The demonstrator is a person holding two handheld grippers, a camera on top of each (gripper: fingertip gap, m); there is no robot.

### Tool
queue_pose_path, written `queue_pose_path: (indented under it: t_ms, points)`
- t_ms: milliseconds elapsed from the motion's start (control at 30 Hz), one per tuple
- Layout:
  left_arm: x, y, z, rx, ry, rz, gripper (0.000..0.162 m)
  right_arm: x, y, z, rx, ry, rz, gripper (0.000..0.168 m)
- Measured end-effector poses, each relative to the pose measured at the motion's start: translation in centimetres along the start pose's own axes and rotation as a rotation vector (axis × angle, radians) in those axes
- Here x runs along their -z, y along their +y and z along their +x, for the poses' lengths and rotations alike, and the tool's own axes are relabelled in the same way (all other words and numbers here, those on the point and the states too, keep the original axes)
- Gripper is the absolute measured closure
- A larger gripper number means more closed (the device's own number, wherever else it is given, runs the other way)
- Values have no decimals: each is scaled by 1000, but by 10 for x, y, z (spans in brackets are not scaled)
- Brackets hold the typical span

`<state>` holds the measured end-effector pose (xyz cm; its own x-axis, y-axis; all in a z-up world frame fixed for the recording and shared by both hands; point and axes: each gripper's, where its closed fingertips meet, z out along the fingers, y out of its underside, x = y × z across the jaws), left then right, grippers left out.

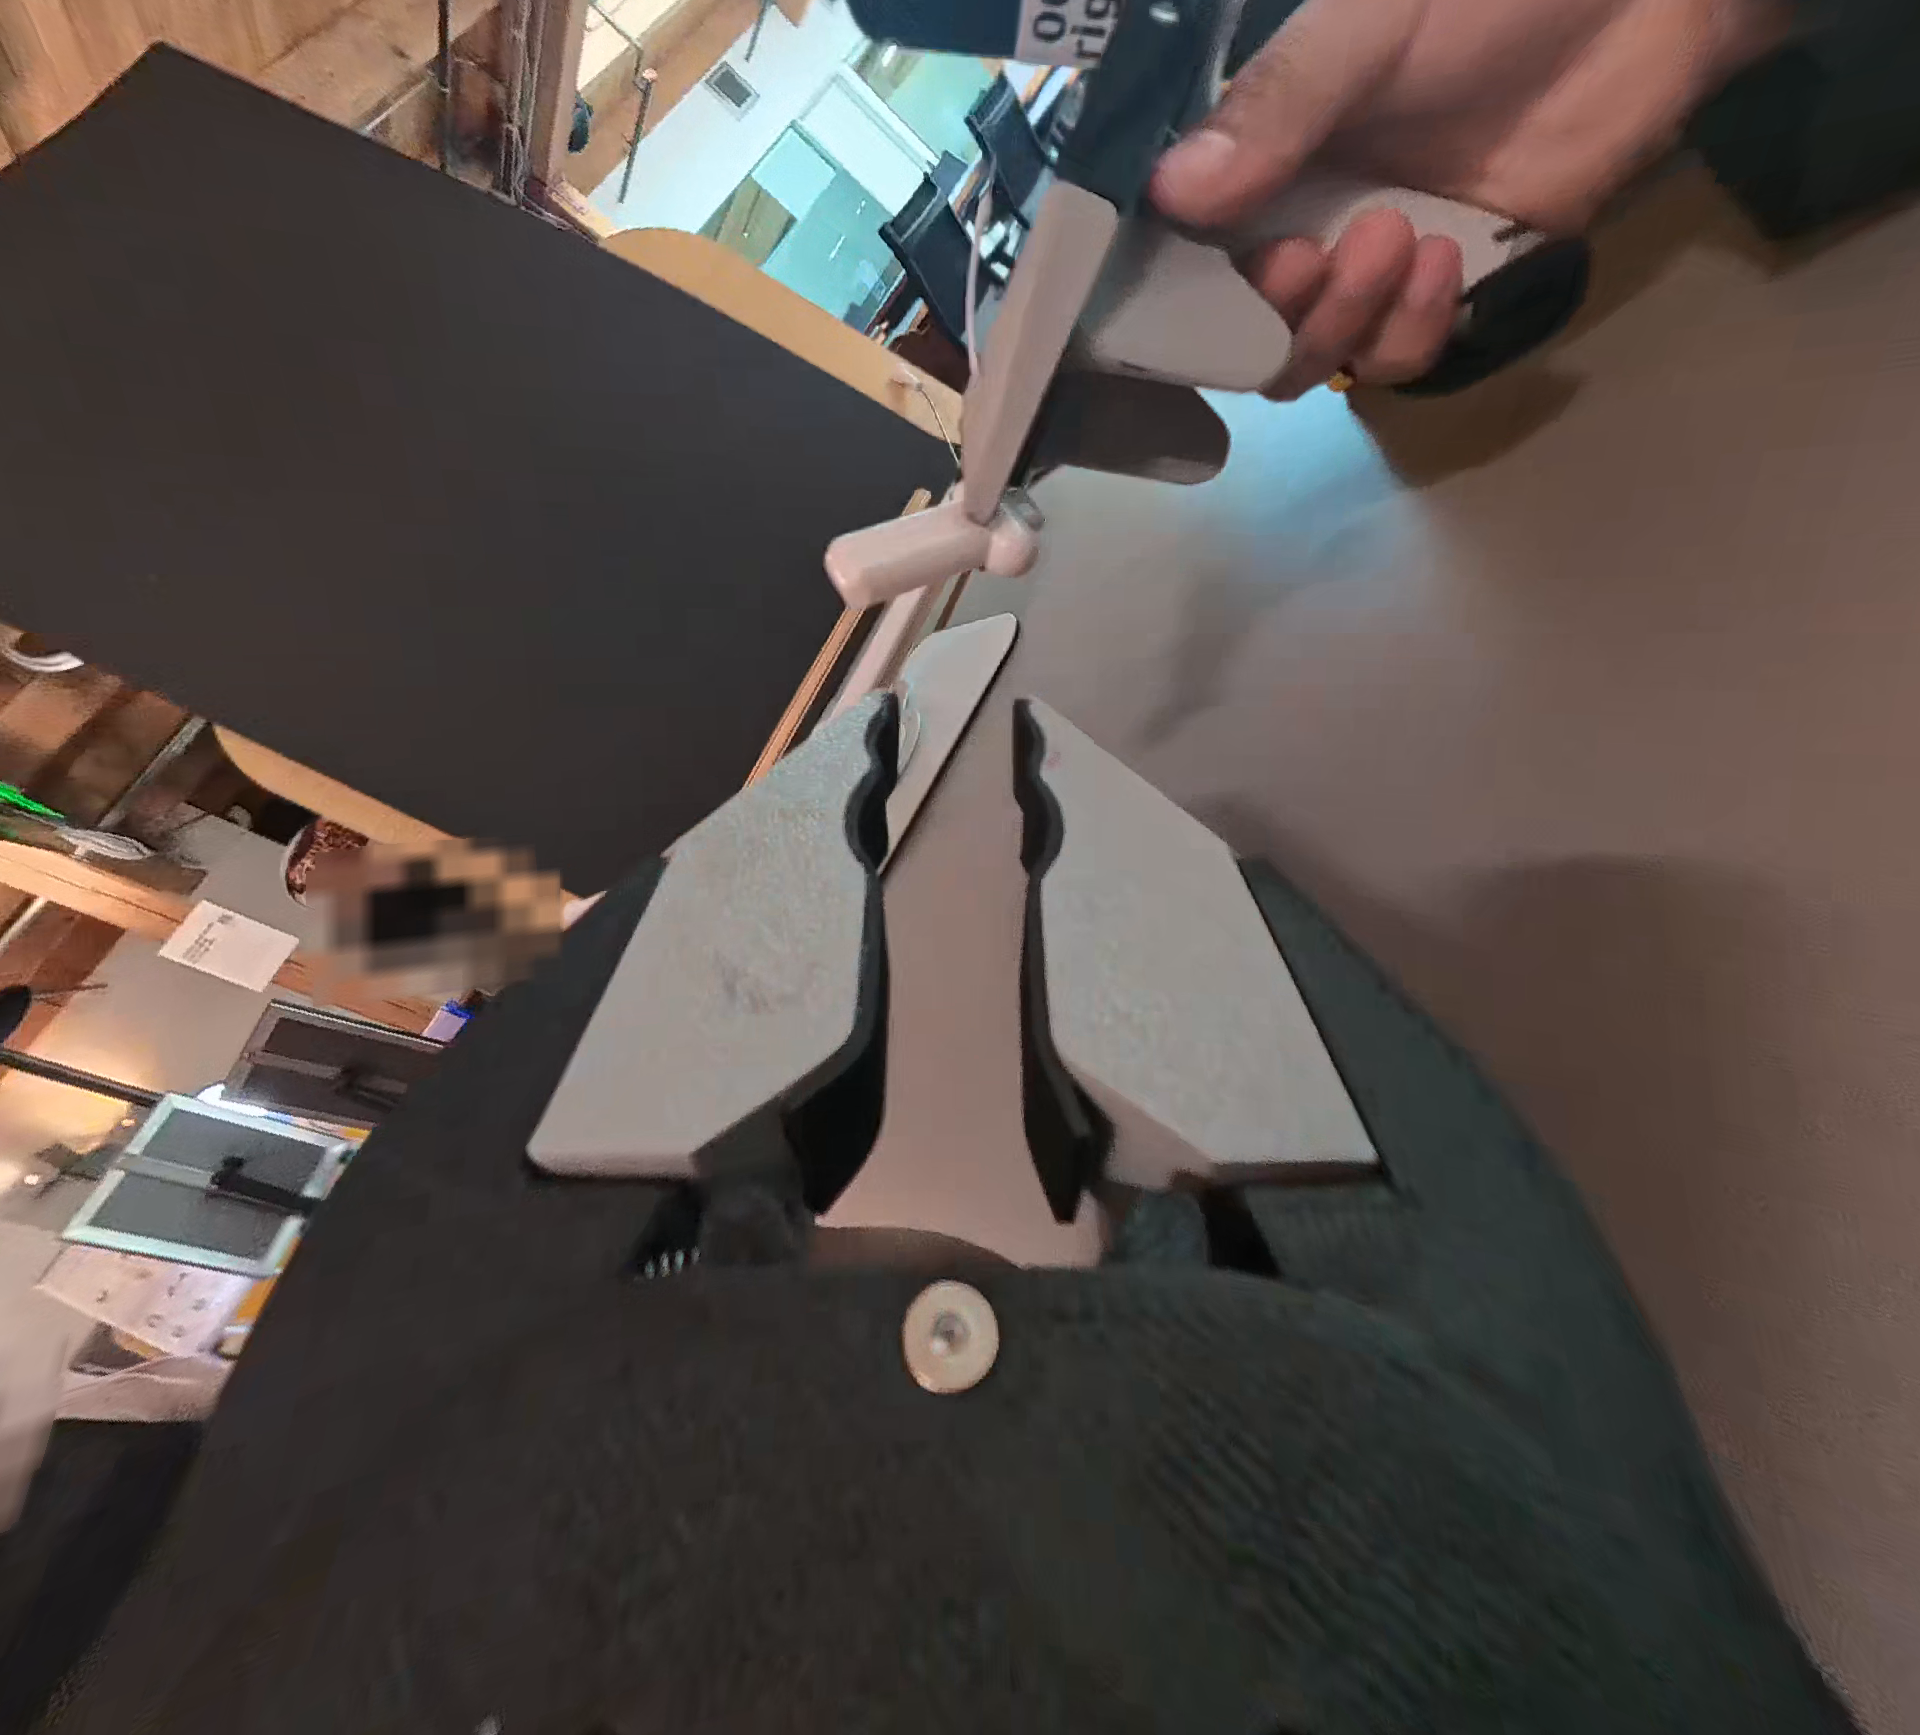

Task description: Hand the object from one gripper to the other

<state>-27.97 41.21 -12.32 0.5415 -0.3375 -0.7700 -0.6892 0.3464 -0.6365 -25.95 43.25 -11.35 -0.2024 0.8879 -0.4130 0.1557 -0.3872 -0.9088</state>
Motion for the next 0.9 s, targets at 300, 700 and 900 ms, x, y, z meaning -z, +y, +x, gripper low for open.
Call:
queue_pose_path:
  t_ms: [300,700,900]
  points:
    - [-2,-6,16,-196,0,-16,131,-8,50,0,-170,-69,-252,158]
    - [1,7,65,-99,327,-95,151,-12,75,-9,-86,-88,-393,159]
    - [4,3,61,62,374,-66,151,-11,69,-16,-97,-134,-360,159]
